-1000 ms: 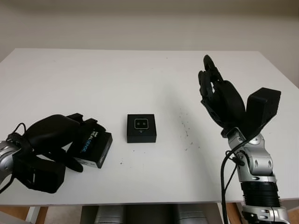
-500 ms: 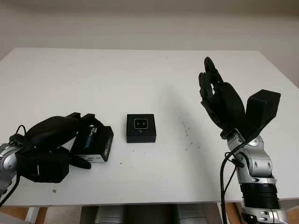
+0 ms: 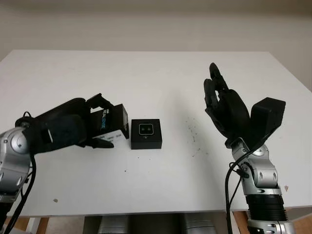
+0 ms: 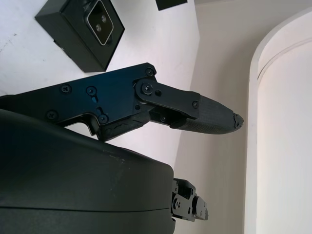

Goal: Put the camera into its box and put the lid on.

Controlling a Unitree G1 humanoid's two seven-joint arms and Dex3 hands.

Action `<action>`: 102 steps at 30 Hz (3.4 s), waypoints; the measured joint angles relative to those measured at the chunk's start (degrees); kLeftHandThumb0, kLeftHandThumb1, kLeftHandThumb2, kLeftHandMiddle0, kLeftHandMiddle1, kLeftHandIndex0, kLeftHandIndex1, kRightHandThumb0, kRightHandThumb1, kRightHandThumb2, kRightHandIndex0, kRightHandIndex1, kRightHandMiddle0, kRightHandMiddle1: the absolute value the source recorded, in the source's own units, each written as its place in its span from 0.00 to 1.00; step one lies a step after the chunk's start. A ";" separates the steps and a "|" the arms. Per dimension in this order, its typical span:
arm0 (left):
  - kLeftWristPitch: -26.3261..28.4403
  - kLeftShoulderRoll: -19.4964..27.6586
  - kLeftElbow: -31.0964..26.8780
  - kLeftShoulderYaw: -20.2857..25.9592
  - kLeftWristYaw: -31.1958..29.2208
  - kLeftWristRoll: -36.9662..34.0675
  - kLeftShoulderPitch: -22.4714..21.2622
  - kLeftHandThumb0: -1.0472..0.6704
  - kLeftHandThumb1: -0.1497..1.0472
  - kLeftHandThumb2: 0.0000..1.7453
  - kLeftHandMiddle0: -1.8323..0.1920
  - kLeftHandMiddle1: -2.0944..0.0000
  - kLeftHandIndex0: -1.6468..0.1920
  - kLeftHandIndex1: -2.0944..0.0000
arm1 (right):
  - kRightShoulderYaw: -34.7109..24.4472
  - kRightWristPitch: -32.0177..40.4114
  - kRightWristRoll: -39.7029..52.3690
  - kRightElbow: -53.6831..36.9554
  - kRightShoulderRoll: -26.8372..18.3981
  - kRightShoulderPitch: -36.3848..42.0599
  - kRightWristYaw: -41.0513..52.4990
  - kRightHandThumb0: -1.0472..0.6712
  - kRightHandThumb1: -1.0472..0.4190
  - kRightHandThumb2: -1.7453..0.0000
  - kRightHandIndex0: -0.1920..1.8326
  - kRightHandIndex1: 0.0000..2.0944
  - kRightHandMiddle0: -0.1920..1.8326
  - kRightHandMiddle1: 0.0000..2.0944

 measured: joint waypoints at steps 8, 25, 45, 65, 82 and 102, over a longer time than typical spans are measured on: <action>-1.39 0.17 -0.26 -3.11 -1.01 3.99 -2.84 0.46 1.00 0.16 0.73 0.11 0.81 0.11 | 0.36 0.03 -0.32 0.02 0.49 0.32 -0.28 0.21 0.00 0.64 0.00 0.00 0.00 0.00; -13.41 -4.42 10.88 -9.69 6.00 13.81 -7.44 0.46 1.00 0.14 0.71 0.09 0.80 0.21 | 0.38 0.15 -0.47 0.05 0.85 0.35 -0.68 0.21 0.00 0.64 0.00 0.00 0.00 0.00; -8.17 -12.82 14.38 -11.11 7.32 15.64 -9.62 0.47 1.00 0.16 0.78 0.20 0.81 0.31 | 0.38 -0.14 -0.46 0.06 1.35 0.39 -1.06 0.20 0.00 0.66 0.00 0.00 0.00 0.00; -5.68 -14.13 14.80 -12.99 5.07 14.17 -9.59 0.46 1.00 0.17 0.79 0.18 0.84 0.23 | 0.37 -0.82 -0.63 0.49 2.05 0.80 -1.74 0.18 0.00 0.68 0.00 0.00 0.00 0.00; -5.06 -15.28 14.92 -16.74 3.87 17.57 -11.10 0.47 1.00 0.15 0.82 0.02 0.84 0.25 | 0.52 -0.26 -0.95 -0.14 3.25 1.58 -2.65 0.19 0.00 0.68 0.00 0.00 0.00 0.00; -1.30 -18.39 15.49 -18.00 1.50 18.82 -13.29 0.47 1.00 0.15 0.84 0.04 0.85 0.27 | 1.36 -0.12 -1.73 -0.80 3.93 2.99 -3.05 0.17 0.00 0.70 0.00 0.00 0.00 0.00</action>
